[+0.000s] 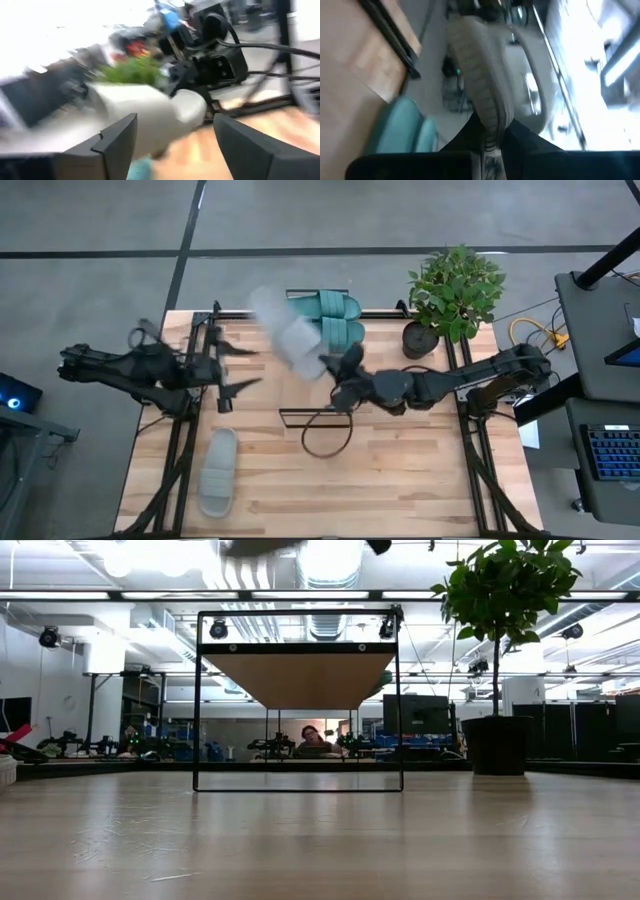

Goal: Pick and place slides into the shelf
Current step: Put the right gray slide on the shelf

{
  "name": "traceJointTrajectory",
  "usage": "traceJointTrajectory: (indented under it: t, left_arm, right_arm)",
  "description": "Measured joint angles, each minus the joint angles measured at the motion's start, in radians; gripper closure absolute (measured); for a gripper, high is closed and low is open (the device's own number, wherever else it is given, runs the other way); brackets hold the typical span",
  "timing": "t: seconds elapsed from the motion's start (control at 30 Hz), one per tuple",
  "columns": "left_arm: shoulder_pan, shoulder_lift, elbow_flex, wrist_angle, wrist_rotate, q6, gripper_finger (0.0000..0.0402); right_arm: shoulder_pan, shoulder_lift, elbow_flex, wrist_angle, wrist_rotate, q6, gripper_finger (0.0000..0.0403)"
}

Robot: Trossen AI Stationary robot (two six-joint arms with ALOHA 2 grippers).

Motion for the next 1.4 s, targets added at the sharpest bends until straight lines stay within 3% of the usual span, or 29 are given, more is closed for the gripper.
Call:
traceJointTrajectory:
  t: [0.17, 0.5, 0.7, 0.87, 1.27, 1.4]
  left_arm:
    - [0.001, -0.062, 0.000, -0.007, -0.100, 0.129, 0.0144]
    - [0.000, -0.054, -0.022, -0.007, -0.105, 0.292, 0.0143]
    - [-0.001, 0.034, -0.029, -0.006, -0.114, 0.404, 0.0143]
    - [-0.009, 0.145, -0.027, 0.099, -0.243, 0.570, 0.0143]
    - [-0.030, 0.334, -0.023, 0.367, -0.304, 0.869, 0.0143]
    - [-0.030, 0.384, -0.018, 0.461, -0.368, 0.970, 0.0143]
  right_arm:
    - [0.006, -0.028, 0.000, -0.012, 0.090, 0.090, 0.0379]
    - [0.011, -0.033, -0.003, -0.026, 0.133, 0.239, 0.0379]
    - [0.037, -0.034, -0.003, -0.017, 0.222, 0.280, 0.0379]
    - [0.060, -0.034, -0.003, -0.016, 0.319, 0.279, 0.0379]
    - [0.060, -0.035, -0.005, -0.017, 0.317, 0.338, 0.0383]
    - [0.060, -0.035, -0.006, -0.018, 0.313, 0.355, 0.0383]
